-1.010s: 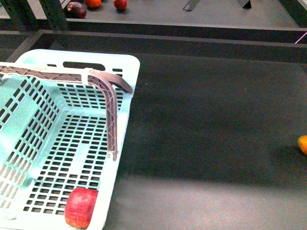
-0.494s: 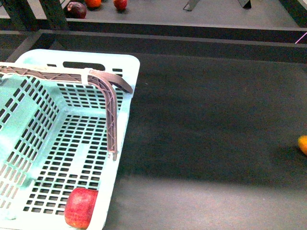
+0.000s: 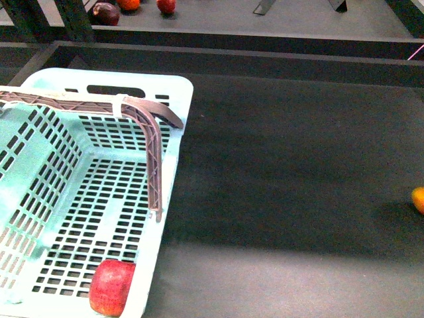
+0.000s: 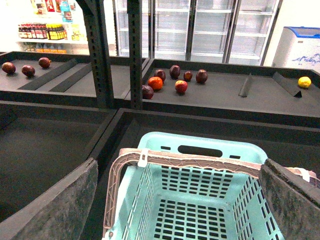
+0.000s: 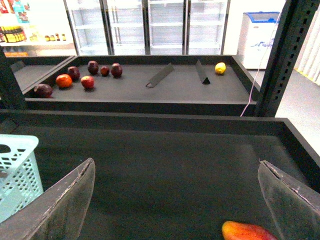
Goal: Pick apple with right arm and hold basket with left
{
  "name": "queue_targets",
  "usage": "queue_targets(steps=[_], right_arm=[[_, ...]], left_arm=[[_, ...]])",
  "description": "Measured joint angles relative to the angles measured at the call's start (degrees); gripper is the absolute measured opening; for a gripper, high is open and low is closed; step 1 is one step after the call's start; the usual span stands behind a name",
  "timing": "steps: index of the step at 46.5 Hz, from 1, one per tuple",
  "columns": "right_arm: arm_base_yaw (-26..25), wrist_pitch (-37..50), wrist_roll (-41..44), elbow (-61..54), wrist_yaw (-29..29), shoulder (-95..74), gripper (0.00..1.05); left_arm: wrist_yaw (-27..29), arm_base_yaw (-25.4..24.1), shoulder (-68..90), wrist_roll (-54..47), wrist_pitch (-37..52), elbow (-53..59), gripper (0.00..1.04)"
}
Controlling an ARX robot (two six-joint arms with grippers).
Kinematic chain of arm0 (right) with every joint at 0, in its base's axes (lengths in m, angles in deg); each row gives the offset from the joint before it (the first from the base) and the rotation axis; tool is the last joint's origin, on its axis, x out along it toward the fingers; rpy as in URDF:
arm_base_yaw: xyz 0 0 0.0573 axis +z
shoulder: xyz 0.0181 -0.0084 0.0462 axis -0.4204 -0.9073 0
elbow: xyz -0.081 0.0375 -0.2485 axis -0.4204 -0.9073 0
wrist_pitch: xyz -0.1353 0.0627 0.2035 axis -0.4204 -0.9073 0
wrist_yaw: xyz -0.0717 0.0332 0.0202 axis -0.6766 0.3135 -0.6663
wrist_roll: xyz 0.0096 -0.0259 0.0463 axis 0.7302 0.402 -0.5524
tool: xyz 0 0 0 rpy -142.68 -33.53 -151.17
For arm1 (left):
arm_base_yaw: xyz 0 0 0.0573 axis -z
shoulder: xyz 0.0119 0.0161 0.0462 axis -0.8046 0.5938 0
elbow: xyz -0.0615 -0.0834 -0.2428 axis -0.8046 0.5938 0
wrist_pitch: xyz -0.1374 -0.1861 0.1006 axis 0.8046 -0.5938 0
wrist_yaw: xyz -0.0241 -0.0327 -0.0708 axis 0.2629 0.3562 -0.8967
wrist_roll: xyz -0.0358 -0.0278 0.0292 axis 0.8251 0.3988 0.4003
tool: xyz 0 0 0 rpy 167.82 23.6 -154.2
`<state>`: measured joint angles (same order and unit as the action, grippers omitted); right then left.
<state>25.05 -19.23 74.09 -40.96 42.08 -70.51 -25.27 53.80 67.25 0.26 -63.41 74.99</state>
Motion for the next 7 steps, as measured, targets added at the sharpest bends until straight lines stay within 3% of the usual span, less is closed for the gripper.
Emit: queue_targets(steps=[7], right_arm=[[0.00, 0.00, 0.00, 0.00, 0.00, 0.00, 0.96]], left_arm=[[0.00, 0.00, 0.00, 0.00, 0.00, 0.00, 0.98]])
